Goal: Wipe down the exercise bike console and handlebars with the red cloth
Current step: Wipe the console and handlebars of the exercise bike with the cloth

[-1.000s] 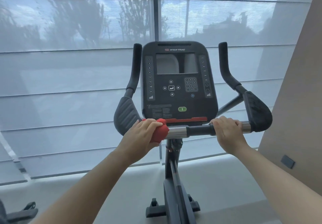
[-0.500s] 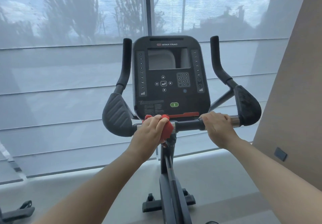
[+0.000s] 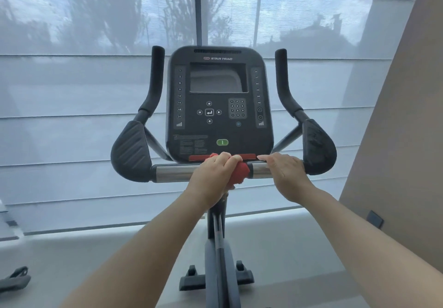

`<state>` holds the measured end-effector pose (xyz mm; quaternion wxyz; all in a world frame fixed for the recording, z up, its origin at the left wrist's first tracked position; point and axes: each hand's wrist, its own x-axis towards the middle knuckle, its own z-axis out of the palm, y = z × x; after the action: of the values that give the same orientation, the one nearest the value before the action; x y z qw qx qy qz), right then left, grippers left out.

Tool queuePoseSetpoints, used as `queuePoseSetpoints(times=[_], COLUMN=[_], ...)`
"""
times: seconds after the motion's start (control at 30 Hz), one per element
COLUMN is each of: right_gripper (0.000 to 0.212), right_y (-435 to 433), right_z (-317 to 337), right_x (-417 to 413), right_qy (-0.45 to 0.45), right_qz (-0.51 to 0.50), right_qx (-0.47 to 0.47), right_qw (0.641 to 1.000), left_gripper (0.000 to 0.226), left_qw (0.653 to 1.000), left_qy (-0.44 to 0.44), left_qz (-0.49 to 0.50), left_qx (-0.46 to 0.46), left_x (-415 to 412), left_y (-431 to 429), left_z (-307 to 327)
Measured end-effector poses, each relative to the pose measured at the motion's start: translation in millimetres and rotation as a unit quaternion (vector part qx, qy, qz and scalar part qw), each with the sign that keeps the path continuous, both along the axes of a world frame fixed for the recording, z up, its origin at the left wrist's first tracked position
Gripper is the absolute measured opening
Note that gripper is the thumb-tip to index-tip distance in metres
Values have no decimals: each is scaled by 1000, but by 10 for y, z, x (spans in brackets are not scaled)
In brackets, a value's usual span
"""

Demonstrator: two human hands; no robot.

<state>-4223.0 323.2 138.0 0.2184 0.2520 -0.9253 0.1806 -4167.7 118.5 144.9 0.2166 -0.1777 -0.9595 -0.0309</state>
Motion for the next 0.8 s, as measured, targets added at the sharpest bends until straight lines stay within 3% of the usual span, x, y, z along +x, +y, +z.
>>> queuePoseSetpoints(times=[0.2,0.37,0.5,0.6,0.73,0.8], right_gripper=[67,65,52,59,54,50], right_y=[17,-47,-57,-65,57,235], right_z=[26,12,9,66,144,236], right_x=[17,31,12,34,47,23], right_qy=[-23,-25,-30,-46,-118,-67], right_qz=[1,-34,-36,-21,27,37], right_qx=[-8,-17,-41,-61,-228,-235], right_qw=[1000,999,998,997,966,969], left_gripper=[61,54,49,47,47,48], left_qw=[996,998,998,997,995,994], left_qy=[-51,1,-15,-34,-42,-40], left_qz=[29,17,0,4,4,-3], left_qx=[64,55,68,75,87,103], left_x=[94,-58,-277,-326,-275,-222], left_y=[-299,-67,149,214,207,195], left_z=[156,47,56,64,94,83])
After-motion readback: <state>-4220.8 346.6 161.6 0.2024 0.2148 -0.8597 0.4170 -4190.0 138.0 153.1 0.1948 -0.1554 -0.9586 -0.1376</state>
